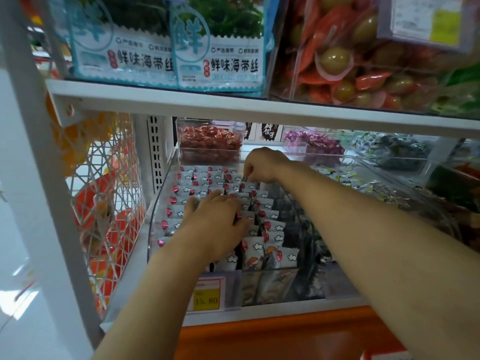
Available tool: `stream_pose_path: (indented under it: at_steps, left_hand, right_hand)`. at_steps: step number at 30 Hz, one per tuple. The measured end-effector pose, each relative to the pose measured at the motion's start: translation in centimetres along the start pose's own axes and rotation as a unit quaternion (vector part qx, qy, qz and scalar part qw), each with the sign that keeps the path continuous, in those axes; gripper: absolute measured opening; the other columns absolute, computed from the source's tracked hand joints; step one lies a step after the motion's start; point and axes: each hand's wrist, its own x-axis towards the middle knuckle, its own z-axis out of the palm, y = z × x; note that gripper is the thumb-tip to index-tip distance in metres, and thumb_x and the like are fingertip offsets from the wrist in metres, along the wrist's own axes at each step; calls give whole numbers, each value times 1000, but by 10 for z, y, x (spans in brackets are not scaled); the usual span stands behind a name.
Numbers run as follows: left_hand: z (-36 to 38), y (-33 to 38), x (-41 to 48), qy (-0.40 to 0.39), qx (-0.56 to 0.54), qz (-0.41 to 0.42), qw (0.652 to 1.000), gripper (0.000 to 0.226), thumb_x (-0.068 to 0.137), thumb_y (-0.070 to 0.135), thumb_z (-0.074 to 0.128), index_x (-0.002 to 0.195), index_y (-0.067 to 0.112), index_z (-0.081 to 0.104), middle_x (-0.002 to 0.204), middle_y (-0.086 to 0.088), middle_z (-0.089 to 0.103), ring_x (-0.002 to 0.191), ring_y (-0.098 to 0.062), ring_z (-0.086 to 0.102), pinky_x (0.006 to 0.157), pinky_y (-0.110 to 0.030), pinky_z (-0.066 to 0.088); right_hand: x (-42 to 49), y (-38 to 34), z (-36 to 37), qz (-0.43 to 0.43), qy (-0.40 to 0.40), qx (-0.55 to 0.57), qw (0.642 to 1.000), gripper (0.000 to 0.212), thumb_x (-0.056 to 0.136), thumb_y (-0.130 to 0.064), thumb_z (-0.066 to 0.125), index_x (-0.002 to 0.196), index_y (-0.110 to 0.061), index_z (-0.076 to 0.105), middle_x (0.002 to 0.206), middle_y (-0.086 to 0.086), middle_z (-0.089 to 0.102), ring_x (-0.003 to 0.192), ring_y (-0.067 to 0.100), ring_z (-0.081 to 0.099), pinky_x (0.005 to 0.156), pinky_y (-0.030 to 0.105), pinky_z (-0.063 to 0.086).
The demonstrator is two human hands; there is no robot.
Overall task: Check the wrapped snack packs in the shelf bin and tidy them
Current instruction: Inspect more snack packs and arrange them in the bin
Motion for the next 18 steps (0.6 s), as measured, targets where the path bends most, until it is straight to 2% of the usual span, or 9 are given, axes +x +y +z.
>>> stream_pose_path:
  at_steps: [4,7,10,12,14,18]
  left_hand:
    - [-2,0,-2,1,2,-5,1000,46,95,42,40,136,21,42,143,2,40,140,-18,19,114,-50,4]
    - [-3,0,-3,5,3,-9,1000,44,95,40,42,134,21,44,138,1,44,136,-19,26,115,-50,6]
    - [-5,2,-4,6,1,-12,1000,41,95,39,42,132,20,46,137,-1,44,135,-20,27,115,-49,6]
    - [-6,3,-4,12,-3,-14,1000,39,95,36,43,129,18,48,133,-2,46,133,-21,30,115,-49,8]
    - [-7,3,-4,22,-9,-12,1000,40,94,34,44,131,19,46,132,-2,48,130,-22,34,115,-50,14]
    - [-8,4,-6,52,-36,-13,998,41,94,30,47,133,17,47,136,-6,49,129,-25,38,111,-48,25]
  right_hand:
    - [1,-4,12,25,-7,-34,999,13,86,-5,61,97,-9,65,112,9,65,106,29,57,99,43,37]
    - [-2,-2,10,21,-7,-30,999,14,83,0,59,94,-7,65,106,10,65,101,28,58,91,38,41]
    - [-8,2,3,15,18,-16,1000,9,83,-3,62,90,-5,67,100,10,66,94,26,60,80,33,43]
    - [-15,5,-3,15,49,-8,999,2,84,-6,62,84,-7,64,101,10,66,94,26,60,82,34,48]
    - [-27,8,-8,15,89,12,996,9,85,-10,62,78,-14,59,101,8,66,97,24,59,83,36,49]
    - [-59,12,-6,-13,163,37,986,4,87,-13,62,86,-9,63,97,6,65,95,22,55,81,36,46]
